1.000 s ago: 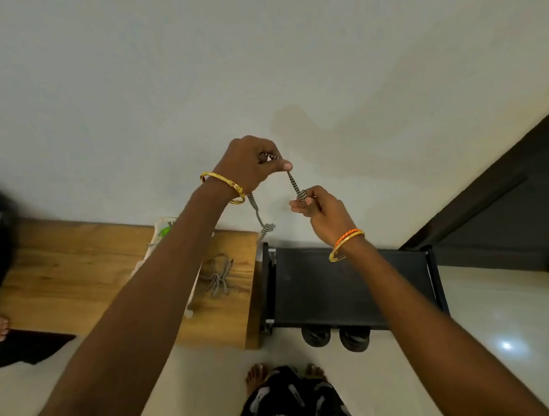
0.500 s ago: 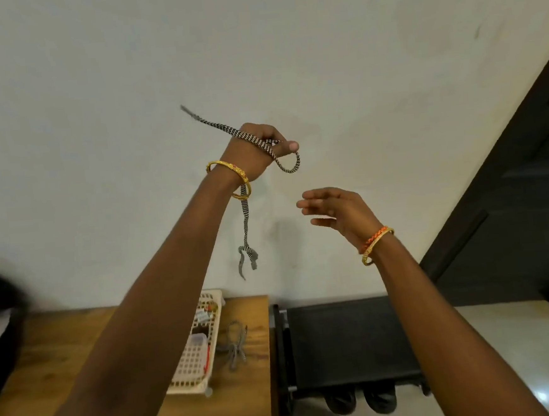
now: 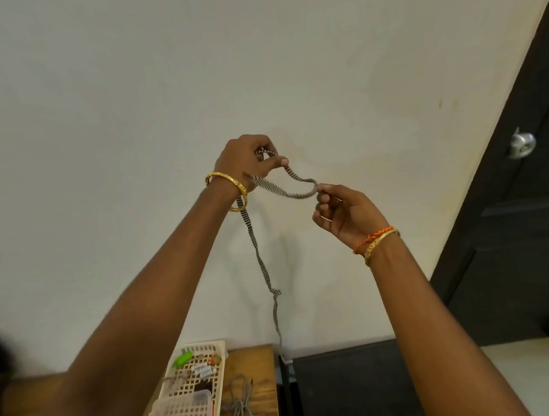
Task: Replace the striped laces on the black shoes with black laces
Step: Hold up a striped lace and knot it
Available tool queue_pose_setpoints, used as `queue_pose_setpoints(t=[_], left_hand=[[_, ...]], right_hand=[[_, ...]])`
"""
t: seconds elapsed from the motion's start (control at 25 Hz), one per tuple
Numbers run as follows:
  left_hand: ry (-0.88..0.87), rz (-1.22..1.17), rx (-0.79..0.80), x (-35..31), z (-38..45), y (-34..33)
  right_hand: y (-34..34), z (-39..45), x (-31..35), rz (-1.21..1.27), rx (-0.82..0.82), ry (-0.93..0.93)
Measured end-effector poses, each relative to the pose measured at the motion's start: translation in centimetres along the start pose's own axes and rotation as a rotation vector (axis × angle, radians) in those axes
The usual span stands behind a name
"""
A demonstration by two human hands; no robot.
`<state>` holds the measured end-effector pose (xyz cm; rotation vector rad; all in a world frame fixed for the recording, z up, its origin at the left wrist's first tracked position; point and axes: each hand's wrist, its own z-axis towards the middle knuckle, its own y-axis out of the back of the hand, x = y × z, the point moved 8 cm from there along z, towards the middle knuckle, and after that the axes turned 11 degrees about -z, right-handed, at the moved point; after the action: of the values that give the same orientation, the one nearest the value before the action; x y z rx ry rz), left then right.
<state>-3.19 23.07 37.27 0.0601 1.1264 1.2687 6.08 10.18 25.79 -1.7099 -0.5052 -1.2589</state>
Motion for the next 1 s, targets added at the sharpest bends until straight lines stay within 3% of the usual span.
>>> queue_pose_setpoints(t=[0.08,0.2,0.28,0.36,0.52,0.72,0.8,0.88,1.0], left_hand=[[0.020,-0.085,0.056,0.7,-0.6,-0.3],[0.001,-0.139,0.146,-0.3,-1.2,-1.5],[0.009,-0.169,0.125,-0.7,-0.7,-1.0],[0.026,-0.181,0.025,-0.3,-0.1,0.5],[0.179,-0.265,-0.350,4.3,0.2,4.9],[0.365,-0.343,-0.552,9.1,-1.7,5.8],[0.401,-0.354,-0.504,9.6,-1.8,5.3],[0.405,-0.248,-0.351,8.9,-1.5,4.2],[0.263,-0.300,-0.103,5.3,-1.1,0.6]], right_hand=[[0.5,0.2,0.0,-0.051,-0.040,-0.037],[-1.5,1.1,0.6,-0.373,-0.040,0.059],[-3.1,1.5,0.9,-0.538,-0.039,0.123],[-3.6,1.4,1.6,-0.651,-0.063,0.212],[-0.8,0.5,2.3,-0.622,-0.089,0.282],[2.5,0.0,2.3,-0.807,-0.060,0.085],[2.9,-0.5,2.3,-0.811,0.001,-0.026],[2.4,-0.9,2.6,-0.737,0.066,-0.063],[0.1,-1.0,4.1,-0.516,0.125,-0.018]])
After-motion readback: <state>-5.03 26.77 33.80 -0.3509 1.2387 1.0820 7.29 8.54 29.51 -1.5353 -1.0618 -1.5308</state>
